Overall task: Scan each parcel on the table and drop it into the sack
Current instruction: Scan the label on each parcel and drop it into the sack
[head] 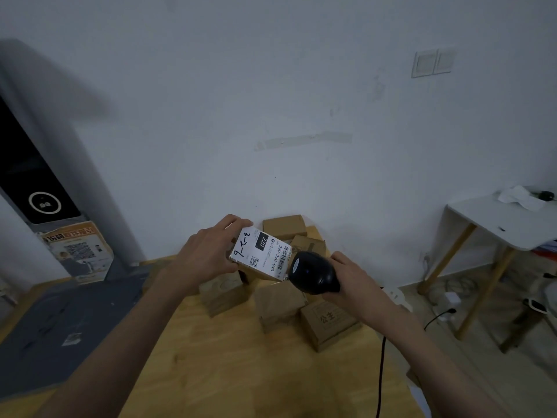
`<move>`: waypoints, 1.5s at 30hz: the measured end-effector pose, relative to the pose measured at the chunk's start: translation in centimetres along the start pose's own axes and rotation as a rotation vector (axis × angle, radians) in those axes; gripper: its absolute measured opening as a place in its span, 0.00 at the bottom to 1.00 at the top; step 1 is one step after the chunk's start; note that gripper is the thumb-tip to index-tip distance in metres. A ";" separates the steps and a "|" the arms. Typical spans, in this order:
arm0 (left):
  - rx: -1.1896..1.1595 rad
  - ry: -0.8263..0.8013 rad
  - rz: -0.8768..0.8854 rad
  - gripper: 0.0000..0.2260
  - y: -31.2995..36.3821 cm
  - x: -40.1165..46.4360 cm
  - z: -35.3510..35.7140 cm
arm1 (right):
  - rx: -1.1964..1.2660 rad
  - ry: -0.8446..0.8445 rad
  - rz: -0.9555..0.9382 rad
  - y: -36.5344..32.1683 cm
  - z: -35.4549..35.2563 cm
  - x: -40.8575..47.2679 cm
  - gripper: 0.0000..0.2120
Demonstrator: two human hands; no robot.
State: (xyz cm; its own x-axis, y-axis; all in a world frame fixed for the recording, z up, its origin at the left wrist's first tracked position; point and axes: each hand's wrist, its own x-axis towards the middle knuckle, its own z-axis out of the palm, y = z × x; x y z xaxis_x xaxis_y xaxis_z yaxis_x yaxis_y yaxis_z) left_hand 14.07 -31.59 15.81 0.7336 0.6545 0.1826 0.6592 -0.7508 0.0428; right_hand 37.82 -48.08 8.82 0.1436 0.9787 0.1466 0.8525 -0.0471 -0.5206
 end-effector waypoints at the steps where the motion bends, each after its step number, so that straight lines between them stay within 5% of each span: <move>1: 0.003 0.002 0.002 0.36 0.0 0.0 0.0 | -0.002 -0.006 0.002 -0.1 -0.1 0.0 0.21; 20: -0.110 0.007 0.109 0.37 -2.1 0.1 2.2 | 0.091 0.053 0.148 -2.3 1.2 -1.6 0.19; 32: -0.426 -0.094 0.469 0.36 3.0 -1.6 4.7 | 0.345 0.402 0.554 -7.6 3.3 -11.9 0.10; 38: -0.503 -0.230 0.639 0.36 4.8 -7.4 6.8 | 0.552 0.597 0.773 -13.2 8.5 -19.1 0.13; 45: -0.535 -0.417 0.857 0.40 8.8 -15.8 10.4 | 0.509 0.686 1.017 -19.1 14.8 -29.9 0.13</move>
State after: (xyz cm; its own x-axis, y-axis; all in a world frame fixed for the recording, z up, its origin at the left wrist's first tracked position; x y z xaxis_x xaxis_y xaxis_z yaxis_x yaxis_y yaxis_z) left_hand 9.98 -47.59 3.08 0.9795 -0.2012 0.0121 -0.1802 -0.8472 0.4999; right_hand 9.83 -73.53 1.96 0.9525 0.2463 -0.1793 -0.0455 -0.4669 -0.8831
